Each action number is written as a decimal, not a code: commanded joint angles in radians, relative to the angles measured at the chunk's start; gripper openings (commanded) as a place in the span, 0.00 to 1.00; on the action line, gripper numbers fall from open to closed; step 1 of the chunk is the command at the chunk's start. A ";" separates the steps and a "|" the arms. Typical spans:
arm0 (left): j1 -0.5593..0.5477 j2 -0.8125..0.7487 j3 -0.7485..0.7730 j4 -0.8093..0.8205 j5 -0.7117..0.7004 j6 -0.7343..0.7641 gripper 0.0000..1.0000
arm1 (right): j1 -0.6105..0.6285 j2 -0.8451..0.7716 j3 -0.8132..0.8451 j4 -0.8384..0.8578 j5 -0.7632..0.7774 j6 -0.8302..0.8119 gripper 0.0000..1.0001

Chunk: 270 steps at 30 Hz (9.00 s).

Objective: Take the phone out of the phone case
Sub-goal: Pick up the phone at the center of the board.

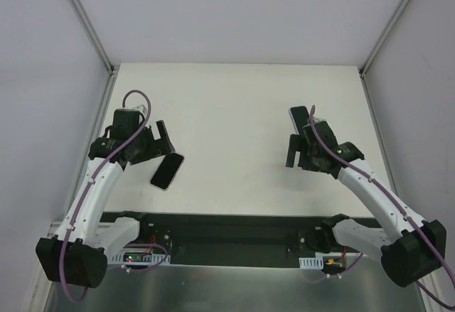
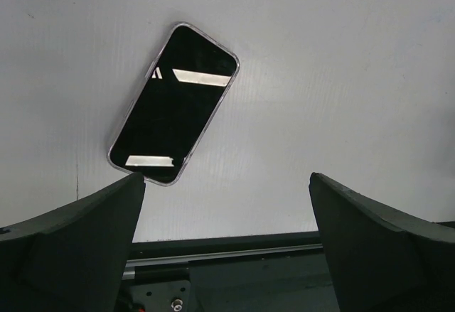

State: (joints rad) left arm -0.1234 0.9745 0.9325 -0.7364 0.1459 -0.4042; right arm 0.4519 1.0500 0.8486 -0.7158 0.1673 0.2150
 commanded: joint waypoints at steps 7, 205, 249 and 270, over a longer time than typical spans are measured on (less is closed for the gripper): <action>0.002 0.010 0.012 -0.003 0.004 -0.015 0.99 | 0.008 0.021 0.020 -0.057 0.201 0.179 0.96; -0.344 0.497 0.203 1.026 0.696 -0.611 0.00 | 0.041 0.085 0.115 0.199 -0.411 0.104 0.91; -0.354 0.429 0.216 0.954 0.667 -0.608 0.00 | 0.176 0.206 0.173 0.111 -0.138 0.067 0.93; -0.352 0.348 0.189 1.072 0.687 -0.758 0.00 | 0.130 0.223 0.093 0.171 -0.156 0.096 0.88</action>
State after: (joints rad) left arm -0.4629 1.4639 1.0798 0.1173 0.6479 -0.9356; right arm 0.6136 1.2541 1.0061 -0.4660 -0.0574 0.3336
